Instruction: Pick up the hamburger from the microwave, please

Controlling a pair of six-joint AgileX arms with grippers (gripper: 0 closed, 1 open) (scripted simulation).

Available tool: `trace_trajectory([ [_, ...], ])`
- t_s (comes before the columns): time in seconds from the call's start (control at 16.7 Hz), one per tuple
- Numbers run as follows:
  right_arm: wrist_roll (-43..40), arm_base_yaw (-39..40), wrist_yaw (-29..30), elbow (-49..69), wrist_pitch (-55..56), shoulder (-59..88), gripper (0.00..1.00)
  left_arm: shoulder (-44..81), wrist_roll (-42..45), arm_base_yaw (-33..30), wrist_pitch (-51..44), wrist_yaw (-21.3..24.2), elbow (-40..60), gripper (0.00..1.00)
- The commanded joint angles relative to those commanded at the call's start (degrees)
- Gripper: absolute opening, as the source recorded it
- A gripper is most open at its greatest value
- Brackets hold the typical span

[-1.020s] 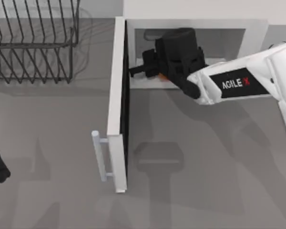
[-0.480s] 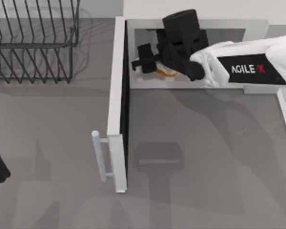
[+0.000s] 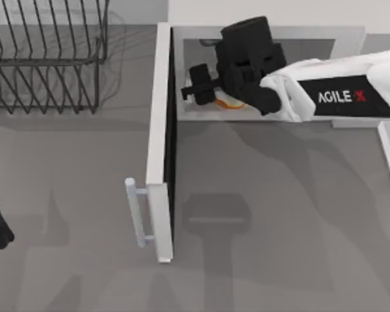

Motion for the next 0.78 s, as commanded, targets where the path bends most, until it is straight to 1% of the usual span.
trace_trajectory([
  [0.18, 2.65, 2.48, 6.20, -7.38, 1.57, -7.41, 0.00, 0.00, 0.00, 0.00, 0.00, 0.00, 0.00, 1.00],
  [0.6, 10.78, 10.12, 25.61, -31.90, 6.40, -31.82, 0.00, 0.00, 0.00, 0.00, 0.00, 0.00, 0.00, 1.00],
  [0.72, 12.27, 11.56, 28.96, -35.30, 7.29, -35.21, 0.00, 0.00, 0.00, 0.00, 0.00, 0.00, 0.00, 1.00],
  [0.78, 12.67, 11.95, 29.75, -36.10, 7.53, -36.01, 0.00, 0.00, 0.00, 0.00, 0.00, 0.00, 0.00, 1.00],
])
